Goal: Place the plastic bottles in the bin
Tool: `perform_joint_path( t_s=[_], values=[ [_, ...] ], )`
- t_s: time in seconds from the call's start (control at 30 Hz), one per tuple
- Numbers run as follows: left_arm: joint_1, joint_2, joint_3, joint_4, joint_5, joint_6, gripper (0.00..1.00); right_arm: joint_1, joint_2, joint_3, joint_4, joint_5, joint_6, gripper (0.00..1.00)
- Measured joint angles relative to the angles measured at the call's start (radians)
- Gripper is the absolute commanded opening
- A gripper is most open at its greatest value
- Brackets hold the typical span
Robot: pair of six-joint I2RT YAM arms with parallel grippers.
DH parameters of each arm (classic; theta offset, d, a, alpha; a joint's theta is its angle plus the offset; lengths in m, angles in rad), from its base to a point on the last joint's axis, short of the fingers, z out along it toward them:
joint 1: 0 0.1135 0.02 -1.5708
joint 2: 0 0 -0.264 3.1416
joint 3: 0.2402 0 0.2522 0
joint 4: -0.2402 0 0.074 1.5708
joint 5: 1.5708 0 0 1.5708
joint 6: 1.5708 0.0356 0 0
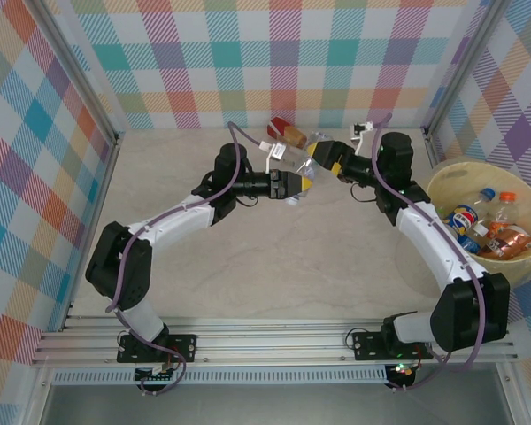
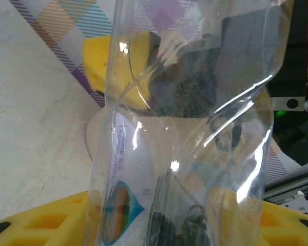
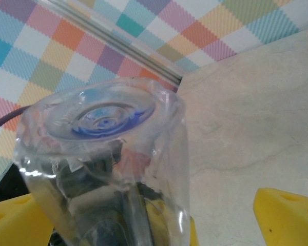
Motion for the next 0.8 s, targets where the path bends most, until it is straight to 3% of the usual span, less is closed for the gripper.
perform_joint_path(
  t_s=[0.07,0.17,0.57,0.63,0.8],
  values=[
    [0.000,-0.005,0.000,0.000,0.008,-0.003,0.41,0.005,0.005,0.003,0.025,-0.023,0.004,0.91],
    [-0.003,-0.010,0.000,0.000,0.015,-0.006,0.41,0.010,0.006,0.008,0.072,-0.048,0.018,0.78],
    [-0.007,-0.026,0.000,0.025,0.026,-0.013,0.44,0.023,0.005,0.007,0.163,-0.043,0.020,0.54],
    [-0.008,-0.026,0.000,0.027,0.027,-0.013,0.52,0.026,0.000,0.006,0.166,-0.038,0.017,0.51],
    [-0.013,-0.033,0.000,0.021,0.025,-0.019,0.92,0.029,-0.023,-0.008,0.154,0.003,-0.007,0.47]
  ],
)
